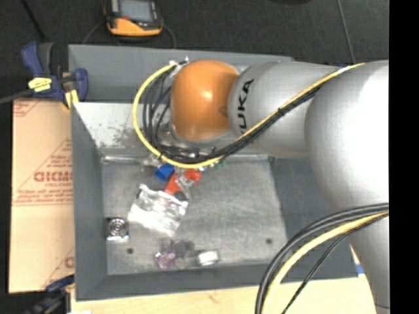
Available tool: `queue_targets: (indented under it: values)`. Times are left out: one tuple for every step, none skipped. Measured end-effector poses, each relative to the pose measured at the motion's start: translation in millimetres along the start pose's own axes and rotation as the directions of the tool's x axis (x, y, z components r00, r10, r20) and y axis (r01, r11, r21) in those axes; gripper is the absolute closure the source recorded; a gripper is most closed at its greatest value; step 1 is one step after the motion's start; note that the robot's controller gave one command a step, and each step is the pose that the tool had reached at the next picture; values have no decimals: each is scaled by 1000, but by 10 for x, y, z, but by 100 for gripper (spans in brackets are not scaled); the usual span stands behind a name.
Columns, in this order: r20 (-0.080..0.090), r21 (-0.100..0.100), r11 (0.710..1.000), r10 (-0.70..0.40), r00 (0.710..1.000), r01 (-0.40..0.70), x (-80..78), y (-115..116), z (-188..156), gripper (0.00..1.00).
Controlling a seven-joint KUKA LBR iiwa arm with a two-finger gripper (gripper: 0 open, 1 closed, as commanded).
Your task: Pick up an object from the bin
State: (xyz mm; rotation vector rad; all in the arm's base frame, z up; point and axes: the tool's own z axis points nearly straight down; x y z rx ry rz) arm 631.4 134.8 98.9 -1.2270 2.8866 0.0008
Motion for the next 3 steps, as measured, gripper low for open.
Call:
queue_targets:
  values:
    - [0, 5, 913, -407, 913, 407, 27, -197, 254, 0]
    - [2, 5, 915, -403, 915, 403, 14, -199, 222, 100]
    - [3, 6, 923, -384, 924, 384, 113, 236, -1747, 100]
